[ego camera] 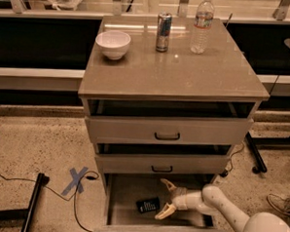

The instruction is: Pick rxbar blueberry from bottom drawer and place on counter

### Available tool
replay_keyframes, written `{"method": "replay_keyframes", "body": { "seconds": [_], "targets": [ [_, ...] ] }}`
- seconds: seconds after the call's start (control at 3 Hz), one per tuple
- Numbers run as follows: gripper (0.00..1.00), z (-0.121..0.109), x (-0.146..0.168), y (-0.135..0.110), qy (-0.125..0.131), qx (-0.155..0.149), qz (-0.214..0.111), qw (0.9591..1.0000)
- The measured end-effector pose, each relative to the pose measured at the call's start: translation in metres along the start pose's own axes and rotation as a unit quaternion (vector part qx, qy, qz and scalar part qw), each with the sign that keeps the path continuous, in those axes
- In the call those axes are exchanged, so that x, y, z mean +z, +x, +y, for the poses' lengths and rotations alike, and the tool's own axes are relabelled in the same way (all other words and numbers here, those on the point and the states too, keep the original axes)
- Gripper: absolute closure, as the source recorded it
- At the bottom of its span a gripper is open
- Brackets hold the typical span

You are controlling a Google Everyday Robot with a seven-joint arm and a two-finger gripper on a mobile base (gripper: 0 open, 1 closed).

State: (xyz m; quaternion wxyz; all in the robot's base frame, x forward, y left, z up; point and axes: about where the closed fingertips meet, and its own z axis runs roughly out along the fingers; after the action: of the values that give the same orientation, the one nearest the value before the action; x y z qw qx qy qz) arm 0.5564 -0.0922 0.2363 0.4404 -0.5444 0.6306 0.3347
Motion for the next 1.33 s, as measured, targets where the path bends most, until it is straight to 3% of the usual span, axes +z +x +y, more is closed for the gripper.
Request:
{"method": "replay_keyframes", "body": {
  "seconds": [0.67,1.33],
  "targets": [
    [0.0,-0.013,-0.001,0.008,0.012,-0.002,0.007,0.9999],
    [0.0,-0.025,0.031,0.038,0.001,-0.008,0.041,0.9991]
  ]
}}
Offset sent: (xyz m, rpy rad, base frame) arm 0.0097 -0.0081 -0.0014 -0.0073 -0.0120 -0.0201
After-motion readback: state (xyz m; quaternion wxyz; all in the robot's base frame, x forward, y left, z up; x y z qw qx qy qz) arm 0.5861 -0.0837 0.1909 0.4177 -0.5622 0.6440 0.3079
